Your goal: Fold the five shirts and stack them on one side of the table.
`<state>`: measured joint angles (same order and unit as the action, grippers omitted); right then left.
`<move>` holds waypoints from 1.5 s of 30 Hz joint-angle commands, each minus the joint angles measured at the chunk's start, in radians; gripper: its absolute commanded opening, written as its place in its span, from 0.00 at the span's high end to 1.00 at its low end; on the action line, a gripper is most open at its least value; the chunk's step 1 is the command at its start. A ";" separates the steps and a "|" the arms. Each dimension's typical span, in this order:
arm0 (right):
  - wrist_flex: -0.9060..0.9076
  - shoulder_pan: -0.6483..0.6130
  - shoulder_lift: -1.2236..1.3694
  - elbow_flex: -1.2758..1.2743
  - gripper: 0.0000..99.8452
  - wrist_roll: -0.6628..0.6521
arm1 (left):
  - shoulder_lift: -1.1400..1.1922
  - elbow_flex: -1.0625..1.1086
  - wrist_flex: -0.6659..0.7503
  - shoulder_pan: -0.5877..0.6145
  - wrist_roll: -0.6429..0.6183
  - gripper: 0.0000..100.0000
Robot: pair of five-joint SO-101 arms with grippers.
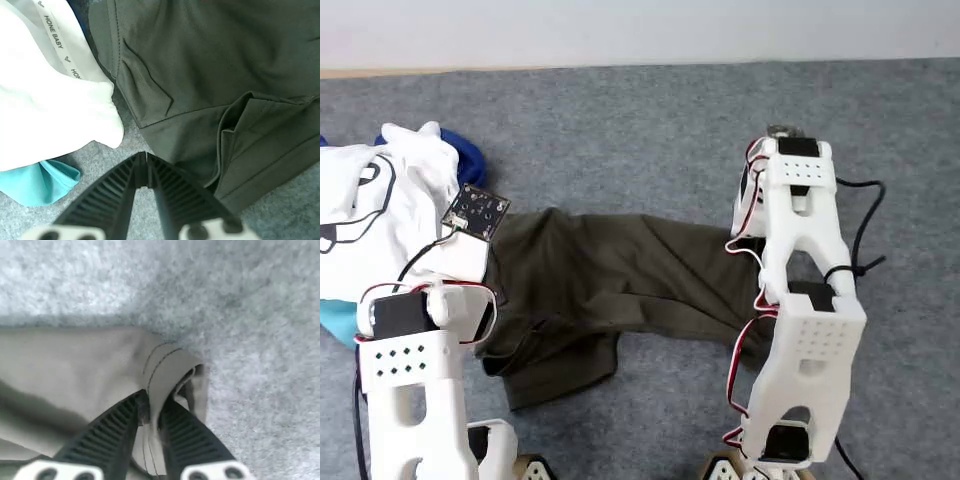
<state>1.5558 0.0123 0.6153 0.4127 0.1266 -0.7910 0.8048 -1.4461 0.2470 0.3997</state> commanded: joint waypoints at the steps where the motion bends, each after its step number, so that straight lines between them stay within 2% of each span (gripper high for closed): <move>1: -0.030 0.015 -0.082 0.060 0.99 -0.028 | -0.020 -0.002 -0.009 -0.008 -0.009 1.00; 12: -0.059 0.068 -0.081 0.058 0.99 -0.060 | -0.020 -0.002 -0.008 -0.008 -0.009 1.00; 19: -0.016 0.065 -0.081 0.055 0.88 -0.055 | -0.020 -0.002 -0.008 -0.008 -0.009 1.00; 42: 0.028 0.038 -0.027 0.041 0.91 -0.054 | -0.020 -0.005 -0.035 -0.008 -0.009 1.00; 45: 0.018 0.038 -0.024 0.046 0.96 -0.054 | -0.020 -0.005 -0.035 -0.008 -0.009 1.00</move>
<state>1.5789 0.0583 0.6137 0.4127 0.0790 -0.7910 0.8048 -1.4722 0.2470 0.3997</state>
